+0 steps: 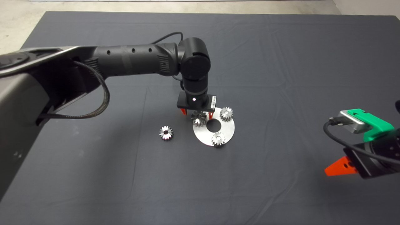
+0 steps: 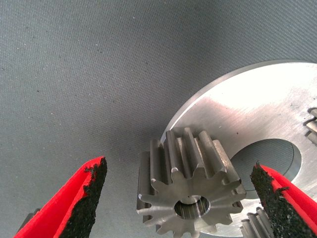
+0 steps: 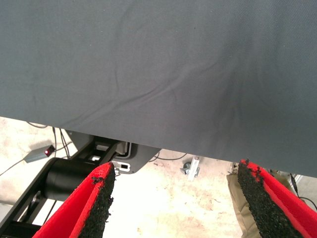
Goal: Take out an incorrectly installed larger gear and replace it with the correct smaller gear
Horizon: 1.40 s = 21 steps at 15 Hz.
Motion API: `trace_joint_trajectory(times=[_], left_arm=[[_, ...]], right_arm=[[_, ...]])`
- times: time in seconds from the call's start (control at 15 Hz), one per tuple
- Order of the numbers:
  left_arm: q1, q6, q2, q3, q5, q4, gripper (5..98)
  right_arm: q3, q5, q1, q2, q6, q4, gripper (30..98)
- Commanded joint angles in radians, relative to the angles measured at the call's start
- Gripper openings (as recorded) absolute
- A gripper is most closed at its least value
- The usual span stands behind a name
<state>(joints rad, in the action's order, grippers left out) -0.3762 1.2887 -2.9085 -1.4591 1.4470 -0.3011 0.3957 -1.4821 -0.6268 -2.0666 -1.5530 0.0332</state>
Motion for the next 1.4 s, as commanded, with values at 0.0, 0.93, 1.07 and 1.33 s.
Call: trace_joint_trajectory(times=[0.0, 0.93, 1.07, 1.33], left_arm=[[-0.012, -0.003, -0.001, 0.011, 0.004, -0.004, 74.8], [-0.012, -0.008, -0.002, 0.014, 0.003, -0.004, 69.8], [-0.012, -0.008, -0.002, 0.014, 0.004, -0.004, 69.8], [-0.012, -0.008, -0.002, 0.014, 0.003, -0.004, 64.9]], right_arm=[[0.0, 0.003, -0.019, 0.001, 0.004, -0.024, 66.0], [0.004, 0.003, -0.019, 0.002, 0.005, -0.022, 66.0], [0.004, 0.003, -0.019, 0.002, 0.005, -0.022, 66.0], [0.004, 0.003, -0.019, 0.004, 0.005, -0.022, 66.0]])
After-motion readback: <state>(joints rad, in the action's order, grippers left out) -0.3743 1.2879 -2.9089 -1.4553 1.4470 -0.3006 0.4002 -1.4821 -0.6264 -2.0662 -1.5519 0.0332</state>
